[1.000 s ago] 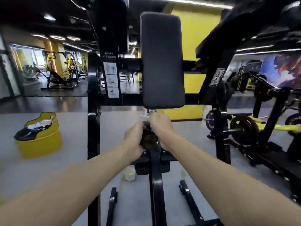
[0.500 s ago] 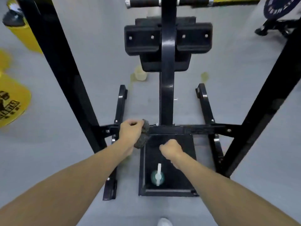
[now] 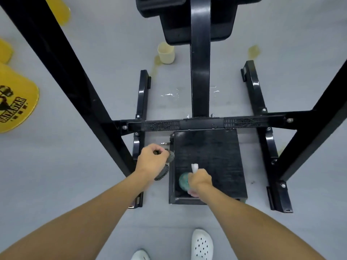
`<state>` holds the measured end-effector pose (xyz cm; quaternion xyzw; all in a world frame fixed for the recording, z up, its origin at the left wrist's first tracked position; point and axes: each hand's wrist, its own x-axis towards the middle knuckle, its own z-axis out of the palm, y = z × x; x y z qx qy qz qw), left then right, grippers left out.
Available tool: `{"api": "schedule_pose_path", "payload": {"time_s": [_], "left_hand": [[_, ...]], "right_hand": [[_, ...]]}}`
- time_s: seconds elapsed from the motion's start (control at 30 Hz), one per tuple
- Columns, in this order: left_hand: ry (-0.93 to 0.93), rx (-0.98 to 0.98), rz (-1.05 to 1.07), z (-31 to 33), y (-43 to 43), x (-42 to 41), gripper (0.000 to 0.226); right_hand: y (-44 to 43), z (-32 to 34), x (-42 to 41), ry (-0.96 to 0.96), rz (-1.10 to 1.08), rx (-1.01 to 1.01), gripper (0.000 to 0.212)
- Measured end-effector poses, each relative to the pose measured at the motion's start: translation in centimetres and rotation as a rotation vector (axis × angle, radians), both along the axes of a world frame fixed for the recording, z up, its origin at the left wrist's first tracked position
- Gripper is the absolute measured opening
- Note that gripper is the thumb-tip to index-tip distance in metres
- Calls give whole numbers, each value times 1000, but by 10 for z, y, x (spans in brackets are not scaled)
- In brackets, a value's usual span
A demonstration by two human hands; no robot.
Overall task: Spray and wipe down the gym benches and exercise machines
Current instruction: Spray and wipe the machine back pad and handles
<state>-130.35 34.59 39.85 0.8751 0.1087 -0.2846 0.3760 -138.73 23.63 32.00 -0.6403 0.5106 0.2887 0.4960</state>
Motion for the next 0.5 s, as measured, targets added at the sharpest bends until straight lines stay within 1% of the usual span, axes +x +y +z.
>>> {"api": "schedule_pose_path", "payload": {"time_s": [0.1,0.17,0.23,0.3,0.33,0.37,0.4,0.43,0.5], "left_hand": [[-42,4,-128,31,-1,3,24],[-89,44,-283,65,-8,10,31],[-128,140,-508,111,-20,18,27],[-190,241,-733,168,-35,24,19],[-230,275,-826,203,-43,28,21],[-241,300,-895,224,-49,28,37],[-273,314,-955,252,-55,30,56],[-322,338,-997,280,-61,29,71],[-467,356,-1018,333,-70,26,81]], "right_hand": [[-19,45,8,-97,35,-50,24],[-35,93,18,-179,49,-46,18],[-50,155,30,-270,94,-81,18],[-65,224,39,-373,148,-157,22],[-72,268,41,-417,158,-191,22],[-75,298,43,-442,172,-198,21],[-80,337,44,-474,170,-219,21],[-85,376,42,-512,154,-242,23],[-90,456,32,-613,135,-303,27]]}}
